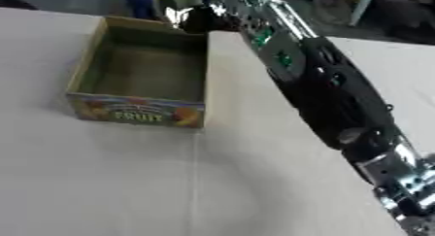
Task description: Pick up objects on the table and place them in the box.
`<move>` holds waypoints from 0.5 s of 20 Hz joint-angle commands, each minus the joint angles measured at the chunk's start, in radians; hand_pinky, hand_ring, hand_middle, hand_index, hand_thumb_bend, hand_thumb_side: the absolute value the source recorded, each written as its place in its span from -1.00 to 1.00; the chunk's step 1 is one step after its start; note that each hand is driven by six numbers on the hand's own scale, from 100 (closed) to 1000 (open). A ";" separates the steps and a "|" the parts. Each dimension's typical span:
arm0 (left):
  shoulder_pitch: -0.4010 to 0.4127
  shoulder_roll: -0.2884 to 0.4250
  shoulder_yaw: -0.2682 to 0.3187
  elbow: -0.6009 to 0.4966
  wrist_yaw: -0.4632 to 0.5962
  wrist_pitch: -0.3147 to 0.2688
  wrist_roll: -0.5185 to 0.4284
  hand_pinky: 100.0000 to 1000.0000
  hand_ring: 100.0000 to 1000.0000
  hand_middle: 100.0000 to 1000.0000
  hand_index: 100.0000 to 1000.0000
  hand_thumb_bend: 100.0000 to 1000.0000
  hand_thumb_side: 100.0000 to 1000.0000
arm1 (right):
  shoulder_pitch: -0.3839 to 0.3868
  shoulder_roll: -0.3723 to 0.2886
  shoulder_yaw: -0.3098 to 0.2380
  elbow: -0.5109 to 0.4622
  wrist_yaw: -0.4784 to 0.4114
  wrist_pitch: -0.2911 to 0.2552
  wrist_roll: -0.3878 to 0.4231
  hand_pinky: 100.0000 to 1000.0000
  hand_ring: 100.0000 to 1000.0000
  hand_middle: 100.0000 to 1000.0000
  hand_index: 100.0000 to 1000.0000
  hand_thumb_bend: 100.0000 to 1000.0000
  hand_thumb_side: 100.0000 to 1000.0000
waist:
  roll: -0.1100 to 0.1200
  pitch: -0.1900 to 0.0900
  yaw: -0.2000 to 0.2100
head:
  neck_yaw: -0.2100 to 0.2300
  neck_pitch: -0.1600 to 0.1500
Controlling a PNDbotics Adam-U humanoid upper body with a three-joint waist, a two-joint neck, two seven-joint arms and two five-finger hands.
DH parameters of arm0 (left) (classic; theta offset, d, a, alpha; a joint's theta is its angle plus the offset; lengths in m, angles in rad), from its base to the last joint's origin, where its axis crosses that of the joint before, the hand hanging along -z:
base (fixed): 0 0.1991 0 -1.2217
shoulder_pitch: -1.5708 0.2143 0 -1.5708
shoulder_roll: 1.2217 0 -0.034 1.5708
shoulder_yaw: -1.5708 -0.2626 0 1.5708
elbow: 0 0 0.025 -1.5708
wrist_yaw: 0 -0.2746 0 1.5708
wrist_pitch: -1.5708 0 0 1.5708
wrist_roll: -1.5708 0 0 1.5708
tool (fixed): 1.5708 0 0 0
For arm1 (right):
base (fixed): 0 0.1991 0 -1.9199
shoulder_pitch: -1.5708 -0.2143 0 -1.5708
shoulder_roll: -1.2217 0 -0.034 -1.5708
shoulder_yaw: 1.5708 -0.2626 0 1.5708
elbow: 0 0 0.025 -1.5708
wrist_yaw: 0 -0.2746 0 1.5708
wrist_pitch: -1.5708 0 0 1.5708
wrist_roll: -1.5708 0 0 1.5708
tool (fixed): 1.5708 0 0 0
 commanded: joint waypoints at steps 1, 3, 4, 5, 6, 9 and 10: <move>-0.012 0.016 -0.002 -0.021 0.002 0.000 -0.006 -0.17 -0.14 -0.08 0.29 -1.00 0.45 | -0.031 0.016 -0.008 0.040 0.030 -0.019 -0.004 0.24 0.54 0.08 0.32 -1.00 -0.16 | 0.006 -0.013 0.004 | -0.014 -0.012; -0.014 0.015 -0.002 -0.021 0.001 0.000 -0.008 -0.17 -0.14 -0.08 0.29 -1.00 0.45 | -0.033 0.032 -0.002 0.058 0.046 -0.032 -0.002 0.24 0.54 0.08 0.32 -1.00 -0.19 | 0.004 -0.010 0.007 | -0.019 -0.011; -0.015 0.014 -0.002 -0.021 0.001 0.000 -0.008 -0.17 -0.14 -0.08 0.29 -1.00 0.45 | -0.033 0.039 0.002 0.066 0.054 -0.039 0.000 0.24 0.54 0.08 0.32 -1.00 -0.15 | 0.004 -0.008 0.009 | -0.021 -0.012; -0.016 0.013 -0.002 -0.021 0.001 0.000 -0.009 -0.17 -0.14 -0.08 0.29 -1.00 0.45 | -0.033 0.046 0.005 0.073 0.063 -0.045 0.001 0.24 0.54 0.08 0.32 -1.00 -0.15 | 0.003 -0.007 0.011 | -0.022 -0.012; -0.017 0.013 -0.002 -0.021 0.001 0.000 -0.010 -0.17 -0.14 -0.08 0.29 -1.00 0.45 | -0.032 0.053 0.009 0.080 0.072 -0.052 0.003 0.24 0.55 0.08 0.32 -1.00 -0.14 | 0.002 -0.005 0.013 | -0.023 -0.012; -0.020 0.012 -0.003 -0.021 0.001 0.000 -0.011 -0.17 -0.15 -0.08 0.28 -1.00 0.45 | -0.029 0.067 0.018 0.098 0.099 -0.070 0.005 0.23 0.54 0.09 0.31 -1.00 -0.13 | 0.001 -0.002 0.018 | -0.027 -0.013; -0.021 0.012 -0.003 -0.021 0.001 -0.001 -0.011 -0.17 -0.15 -0.08 0.28 -1.00 0.45 | -0.027 0.069 0.021 0.104 0.109 -0.077 0.004 0.22 0.53 0.09 0.30 -1.00 -0.12 | 0.000 -0.001 0.020 | -0.029 -0.013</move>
